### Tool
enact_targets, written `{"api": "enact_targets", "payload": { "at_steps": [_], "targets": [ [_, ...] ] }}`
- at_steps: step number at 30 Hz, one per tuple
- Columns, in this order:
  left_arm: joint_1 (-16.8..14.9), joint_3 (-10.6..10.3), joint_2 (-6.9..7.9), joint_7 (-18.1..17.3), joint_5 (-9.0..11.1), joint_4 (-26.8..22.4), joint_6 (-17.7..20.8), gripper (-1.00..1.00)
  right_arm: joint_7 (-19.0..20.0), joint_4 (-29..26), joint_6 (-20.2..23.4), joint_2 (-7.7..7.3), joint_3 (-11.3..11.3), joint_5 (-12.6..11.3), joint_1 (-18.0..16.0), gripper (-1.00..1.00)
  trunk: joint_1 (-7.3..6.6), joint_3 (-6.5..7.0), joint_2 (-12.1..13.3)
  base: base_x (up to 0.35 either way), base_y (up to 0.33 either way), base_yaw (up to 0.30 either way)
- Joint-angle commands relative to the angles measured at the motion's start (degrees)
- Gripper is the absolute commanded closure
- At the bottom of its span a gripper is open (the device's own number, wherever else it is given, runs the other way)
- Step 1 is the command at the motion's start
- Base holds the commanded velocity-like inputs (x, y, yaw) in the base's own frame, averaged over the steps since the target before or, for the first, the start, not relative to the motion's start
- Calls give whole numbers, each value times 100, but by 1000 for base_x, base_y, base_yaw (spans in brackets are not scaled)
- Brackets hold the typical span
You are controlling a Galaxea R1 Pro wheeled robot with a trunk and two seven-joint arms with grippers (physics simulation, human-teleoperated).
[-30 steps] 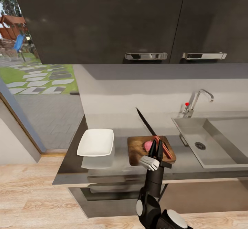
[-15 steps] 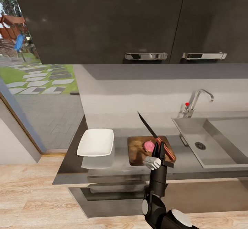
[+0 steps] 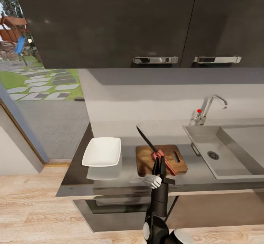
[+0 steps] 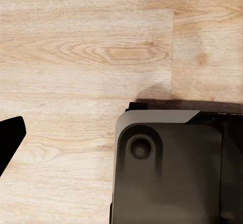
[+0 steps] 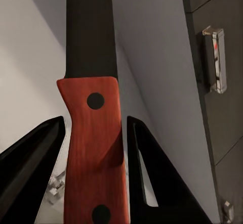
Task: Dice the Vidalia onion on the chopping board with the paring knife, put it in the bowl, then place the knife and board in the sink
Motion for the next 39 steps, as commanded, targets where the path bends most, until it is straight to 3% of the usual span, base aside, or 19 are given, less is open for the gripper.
{"api": "enact_targets", "payload": {
  "at_steps": [1,12,14,18,22,30,39],
  "targets": [
    [-10,-51,-3,9,58,21,-37,-100,-13,30,27,-9,46,-3,-8,100,3,-11,-12,0,0,0],
    [-10,-51,-3,9,58,21,-37,-100,25,204,-213,-73,6,-211,-8,100,3,-11,-12,0,0,0],
    [-10,-51,-3,9,58,21,-37,-100,30,202,-460,-74,-41,-275,-8,100,3,-11,-12,0,0,0],
    [-10,-51,-3,9,58,21,-37,-100,290,201,-463,-68,-561,-286,-8,100,3,-11,-12,0,67,0],
    [-10,-51,1,9,58,21,-37,-100,514,195,-465,-72,-749,-281,-8,100,3,-11,-12,0,242,0],
    [-10,-51,5,9,58,21,-37,-100,570,196,-466,-89,-782,-286,-8,100,3,1,-12,0,276,-41],
    [-10,-51,6,9,58,22,-37,-100,571,195,-466,-92,-791,-281,-8,100,3,66,-12,0,47,-220]
  ]
}}
